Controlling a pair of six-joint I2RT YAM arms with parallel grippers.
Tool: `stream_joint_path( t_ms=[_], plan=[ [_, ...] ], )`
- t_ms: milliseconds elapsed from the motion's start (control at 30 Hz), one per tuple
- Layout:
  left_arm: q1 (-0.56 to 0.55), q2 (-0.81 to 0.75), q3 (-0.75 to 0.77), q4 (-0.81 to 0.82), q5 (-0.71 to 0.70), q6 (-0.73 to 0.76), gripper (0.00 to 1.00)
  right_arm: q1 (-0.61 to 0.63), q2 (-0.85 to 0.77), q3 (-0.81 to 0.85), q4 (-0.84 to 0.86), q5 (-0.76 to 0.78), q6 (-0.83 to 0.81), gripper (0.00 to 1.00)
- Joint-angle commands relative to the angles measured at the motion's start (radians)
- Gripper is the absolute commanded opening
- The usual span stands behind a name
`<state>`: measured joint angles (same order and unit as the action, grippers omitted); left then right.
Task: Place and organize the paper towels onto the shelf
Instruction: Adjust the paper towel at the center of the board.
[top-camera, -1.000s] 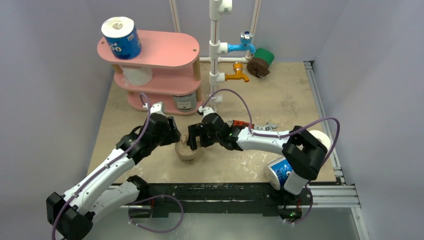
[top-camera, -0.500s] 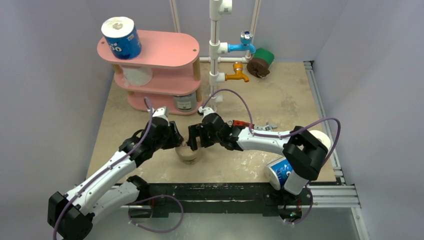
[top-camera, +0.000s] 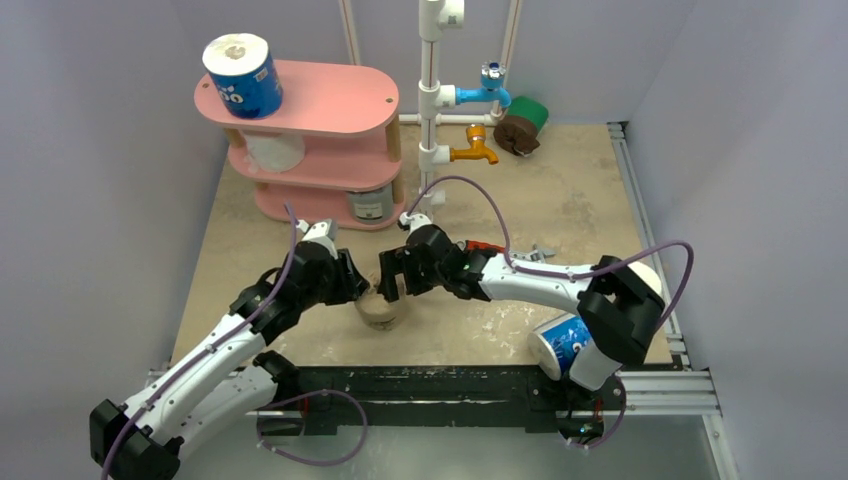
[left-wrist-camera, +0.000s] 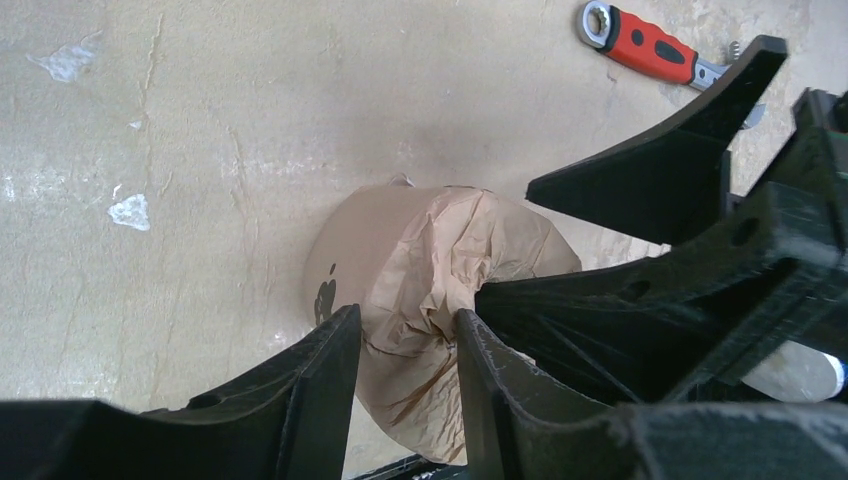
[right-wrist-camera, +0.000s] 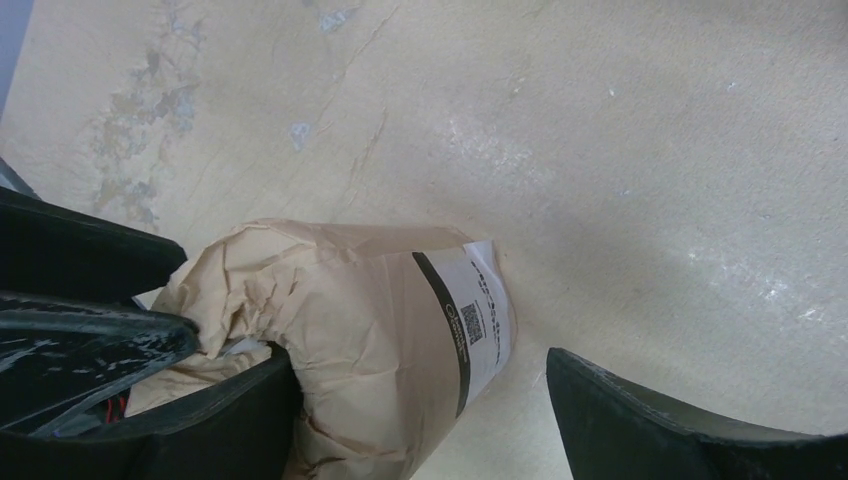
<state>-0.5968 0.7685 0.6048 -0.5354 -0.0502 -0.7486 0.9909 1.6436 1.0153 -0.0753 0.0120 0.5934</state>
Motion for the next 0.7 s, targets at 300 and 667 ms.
stream_joint_path(
  t_ms=[300, 667],
  plan=[
    [-0.004, -0.013, -0.018, 0.033, 0.016, 0.005, 0.39, 0.002, -0.125, 0.112, -0.090, 0.041, -0.024, 0.91],
    [-0.004, -0.163, 0.004, -0.094, -0.116, -0.040, 0.40, 0.001, -0.043, 0.151, -0.074, 0.011, -0.038, 0.91]
  ],
)
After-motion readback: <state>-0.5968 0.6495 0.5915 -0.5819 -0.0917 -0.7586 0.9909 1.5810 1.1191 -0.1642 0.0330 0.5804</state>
